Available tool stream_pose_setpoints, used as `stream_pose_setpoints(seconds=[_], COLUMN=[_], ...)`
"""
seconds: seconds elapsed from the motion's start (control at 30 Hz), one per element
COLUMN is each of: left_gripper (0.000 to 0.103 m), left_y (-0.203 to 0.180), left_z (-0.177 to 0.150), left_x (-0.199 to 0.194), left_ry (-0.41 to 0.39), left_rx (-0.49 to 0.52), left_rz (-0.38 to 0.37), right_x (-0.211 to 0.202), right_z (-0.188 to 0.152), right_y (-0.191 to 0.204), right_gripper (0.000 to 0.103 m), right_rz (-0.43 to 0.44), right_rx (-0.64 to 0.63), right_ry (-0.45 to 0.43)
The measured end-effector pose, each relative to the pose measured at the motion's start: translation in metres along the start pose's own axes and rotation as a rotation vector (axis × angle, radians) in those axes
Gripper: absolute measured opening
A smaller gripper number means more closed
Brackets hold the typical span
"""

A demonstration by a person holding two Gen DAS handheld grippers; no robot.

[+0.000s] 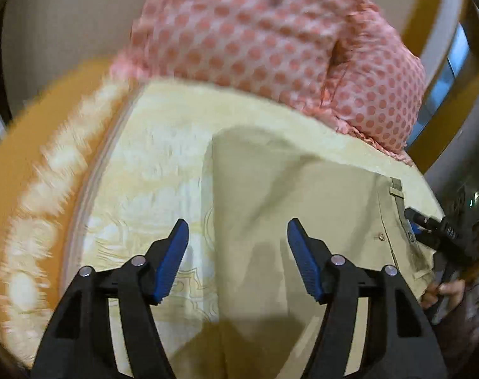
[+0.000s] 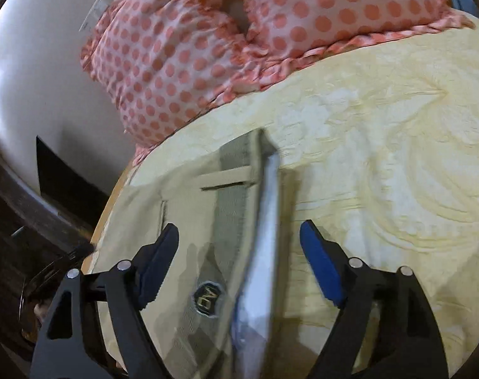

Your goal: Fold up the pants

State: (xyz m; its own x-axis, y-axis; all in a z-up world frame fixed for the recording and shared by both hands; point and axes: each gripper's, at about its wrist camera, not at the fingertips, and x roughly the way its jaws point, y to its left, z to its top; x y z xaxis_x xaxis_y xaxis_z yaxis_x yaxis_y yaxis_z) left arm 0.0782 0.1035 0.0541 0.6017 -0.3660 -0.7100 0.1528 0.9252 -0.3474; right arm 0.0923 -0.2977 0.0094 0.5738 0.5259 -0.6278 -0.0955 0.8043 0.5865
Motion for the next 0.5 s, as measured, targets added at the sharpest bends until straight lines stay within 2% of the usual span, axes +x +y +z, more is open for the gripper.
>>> stream_pose_setpoints(seconds=[0.03,0.1,0.23,0.27,0.37,0.4,0.43,0.5], left_gripper=[0.064,0.065,0.073,0.073,0.068,0.056,0.037,0.013], left_y=[0.006,0.009,-0.012,-0.016,-0.024,-0.026,-0.026,-0.023], left_z=[0.002,0.002,0.003,0.004,0.008,0.01,0.012,0.018], left_x=[0.008,0.02,0.038,0.043,0.052,0.056,0.055,0.053], left_ry=[0.035,0.08,0.118,0.132,0.169,0.176,0.182,0.183], left_rx=[-0.03,-0.03,0.051,0.06,0.099,0.106,0.106,0.087], left_rz=[-0.032,-0.086,-0.098,-0.105,-0.094,-0.086,-0.074,-0.097], right_x=[0.001,0.002,0.004,0.009,0.012,0.012,0.012,0.011], right_z=[-0.002,-0.005,-0.008,-0.009,-0.011,-0.01,-0.009,-0.002], right_y=[0.003,0.007,0.007,0.003,-0.004,-0.008,-0.011,-0.013], right_gripper=[0.078,0.076,0.061,0.037,0.028,0.023,0.02,0.017], right_rz=[-0.011,-0.03,0.009,0.086,0.164,0.203,0.241,0.314], right_rx=[-0.02,-0.047,-0.063,-0.035,0.001,0.032,0.06,0.095], right_ry=[0.005,0.009,0.051,0.104,0.132,0.145,0.152,0.156])
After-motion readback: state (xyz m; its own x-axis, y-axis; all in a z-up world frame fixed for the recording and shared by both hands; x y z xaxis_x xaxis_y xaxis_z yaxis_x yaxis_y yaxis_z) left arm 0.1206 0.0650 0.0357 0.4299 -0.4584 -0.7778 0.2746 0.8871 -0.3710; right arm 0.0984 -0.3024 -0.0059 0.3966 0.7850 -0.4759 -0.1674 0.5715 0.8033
